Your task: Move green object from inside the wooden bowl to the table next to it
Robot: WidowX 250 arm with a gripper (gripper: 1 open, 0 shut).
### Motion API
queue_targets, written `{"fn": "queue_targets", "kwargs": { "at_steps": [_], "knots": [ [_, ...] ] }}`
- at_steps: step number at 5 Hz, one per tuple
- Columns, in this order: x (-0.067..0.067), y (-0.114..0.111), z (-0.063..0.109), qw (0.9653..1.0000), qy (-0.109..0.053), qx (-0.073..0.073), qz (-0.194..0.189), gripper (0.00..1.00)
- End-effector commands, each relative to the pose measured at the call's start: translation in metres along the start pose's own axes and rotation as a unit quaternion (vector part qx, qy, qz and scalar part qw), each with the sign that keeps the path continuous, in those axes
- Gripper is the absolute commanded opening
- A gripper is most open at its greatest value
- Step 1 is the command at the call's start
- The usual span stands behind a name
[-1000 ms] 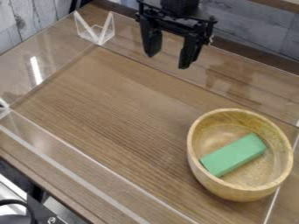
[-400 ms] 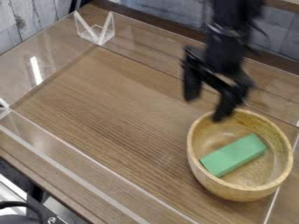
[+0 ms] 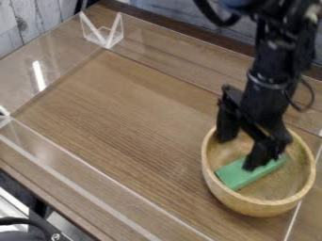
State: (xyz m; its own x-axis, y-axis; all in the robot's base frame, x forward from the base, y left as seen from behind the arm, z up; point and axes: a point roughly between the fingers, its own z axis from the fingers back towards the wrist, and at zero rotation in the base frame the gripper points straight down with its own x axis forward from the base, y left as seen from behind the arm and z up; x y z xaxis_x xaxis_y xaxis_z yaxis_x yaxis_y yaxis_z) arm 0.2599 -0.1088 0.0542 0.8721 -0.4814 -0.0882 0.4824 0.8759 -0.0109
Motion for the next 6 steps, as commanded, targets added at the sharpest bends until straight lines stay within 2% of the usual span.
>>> {"fn": "queue_targets", "kwargs": {
  "at_steps": [1,3,4,5,6],
  "knots": [
    [0.006,-0.010,0.014,0.9990,-0.033,0.015,-0.028,1.00],
    [0.007,-0.022,0.024,0.9953,-0.059,0.036,-0.068,1.00],
    [0.004,-0.028,0.008,0.9923,-0.066,0.041,-0.097,1.00],
    [0.004,-0.031,0.000,0.9880,-0.081,0.056,-0.119,1.00],
    [0.009,-0.036,0.007,0.9881,-0.096,0.072,-0.096,1.00]
  ]
}}
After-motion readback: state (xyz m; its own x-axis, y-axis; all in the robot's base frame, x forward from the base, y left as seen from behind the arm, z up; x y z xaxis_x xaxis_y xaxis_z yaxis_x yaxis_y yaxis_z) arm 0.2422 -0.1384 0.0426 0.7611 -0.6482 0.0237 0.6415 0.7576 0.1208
